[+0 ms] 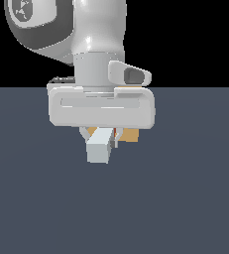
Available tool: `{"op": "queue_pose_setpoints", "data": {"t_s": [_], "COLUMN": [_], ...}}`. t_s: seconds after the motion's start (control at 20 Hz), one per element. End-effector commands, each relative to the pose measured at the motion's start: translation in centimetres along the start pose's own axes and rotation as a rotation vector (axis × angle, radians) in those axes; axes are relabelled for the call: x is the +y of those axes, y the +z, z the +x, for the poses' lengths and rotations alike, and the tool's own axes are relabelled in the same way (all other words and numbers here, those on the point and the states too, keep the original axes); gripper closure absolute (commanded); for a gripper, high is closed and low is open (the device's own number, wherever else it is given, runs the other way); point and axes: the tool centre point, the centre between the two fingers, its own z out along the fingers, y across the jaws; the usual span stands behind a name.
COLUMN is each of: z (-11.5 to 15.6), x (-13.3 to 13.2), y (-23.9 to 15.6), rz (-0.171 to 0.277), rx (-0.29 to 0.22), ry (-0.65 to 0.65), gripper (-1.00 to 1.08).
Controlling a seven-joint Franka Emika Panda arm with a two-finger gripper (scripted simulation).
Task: Insert the peg into the horizontal hole in a box.
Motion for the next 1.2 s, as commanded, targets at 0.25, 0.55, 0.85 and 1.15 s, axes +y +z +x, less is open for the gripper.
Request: {"op": "queue_pose_setpoints", "data": {"t_s": [0.25, 0.55, 0.85, 1.15], "z": [3.2, 3.5, 3.5, 3.8], "x": [-0.2, -0.2, 0.1, 0.0], "y": [-1.4, -1.5, -1.6, -1.5], "rz": [-0.002, -0.002, -0.004, -0.001], "rx": [0.000, 0.000, 0.001, 0.000], "ry": [0.007, 0.008, 0.006, 0.006], "gripper": [1.08, 1.08, 1.08, 1.08]}}
